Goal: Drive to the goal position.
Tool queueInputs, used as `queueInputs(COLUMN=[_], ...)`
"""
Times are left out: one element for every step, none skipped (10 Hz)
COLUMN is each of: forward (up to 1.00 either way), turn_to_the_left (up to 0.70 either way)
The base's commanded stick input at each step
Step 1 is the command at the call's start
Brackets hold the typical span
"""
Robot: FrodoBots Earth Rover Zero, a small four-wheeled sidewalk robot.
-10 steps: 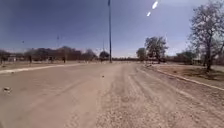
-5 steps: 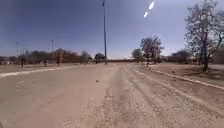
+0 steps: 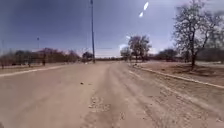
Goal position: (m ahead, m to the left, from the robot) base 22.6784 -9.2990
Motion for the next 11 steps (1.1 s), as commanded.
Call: queueInputs(forward=[1.0,1.0,1.0,1.0,1.0,1.0,1.0,1.0,1.0,1.0,1.0], turn_to_the_left=[0.0,0.0,0.0,0.0,0.0,0.0,0.0,0.0,0.0,0.0,0.0])
